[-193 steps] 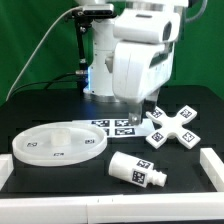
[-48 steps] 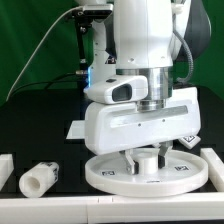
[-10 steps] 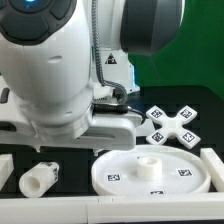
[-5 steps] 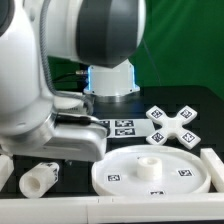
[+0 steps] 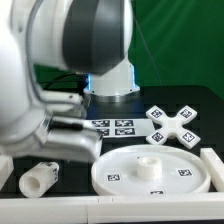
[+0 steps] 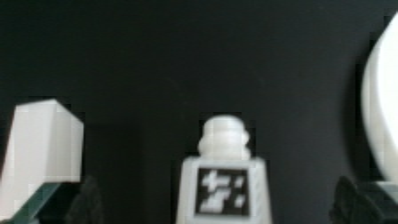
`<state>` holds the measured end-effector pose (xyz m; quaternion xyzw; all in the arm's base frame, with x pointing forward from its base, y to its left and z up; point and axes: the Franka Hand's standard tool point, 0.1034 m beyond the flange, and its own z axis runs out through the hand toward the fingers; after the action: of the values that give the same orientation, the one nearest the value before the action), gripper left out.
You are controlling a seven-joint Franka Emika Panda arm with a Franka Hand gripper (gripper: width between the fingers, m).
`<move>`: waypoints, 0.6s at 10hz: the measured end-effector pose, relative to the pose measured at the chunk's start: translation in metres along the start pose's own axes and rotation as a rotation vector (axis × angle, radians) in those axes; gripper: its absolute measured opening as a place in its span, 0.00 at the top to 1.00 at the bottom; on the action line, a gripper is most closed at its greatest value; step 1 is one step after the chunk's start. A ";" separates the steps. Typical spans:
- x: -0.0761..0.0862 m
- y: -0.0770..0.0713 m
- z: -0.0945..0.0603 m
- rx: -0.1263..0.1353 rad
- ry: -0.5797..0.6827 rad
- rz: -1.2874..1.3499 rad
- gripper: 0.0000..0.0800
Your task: Assemble round table
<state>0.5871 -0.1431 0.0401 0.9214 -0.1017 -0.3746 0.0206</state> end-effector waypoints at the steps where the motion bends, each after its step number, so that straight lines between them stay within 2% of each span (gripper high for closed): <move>1: 0.003 -0.004 -0.001 -0.004 0.023 -0.004 0.19; 3: 0.009 -0.003 0.009 -0.002 0.078 -0.010 0.19; 6: 0.013 0.001 0.027 -0.002 0.030 0.014 0.19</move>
Offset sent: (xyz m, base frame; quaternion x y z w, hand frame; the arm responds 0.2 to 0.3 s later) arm 0.0042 -0.0070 -0.0186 0.0156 0.0273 0.0021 0.9995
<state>0.5768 -0.1454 0.0120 0.9262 -0.1073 -0.3605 0.0256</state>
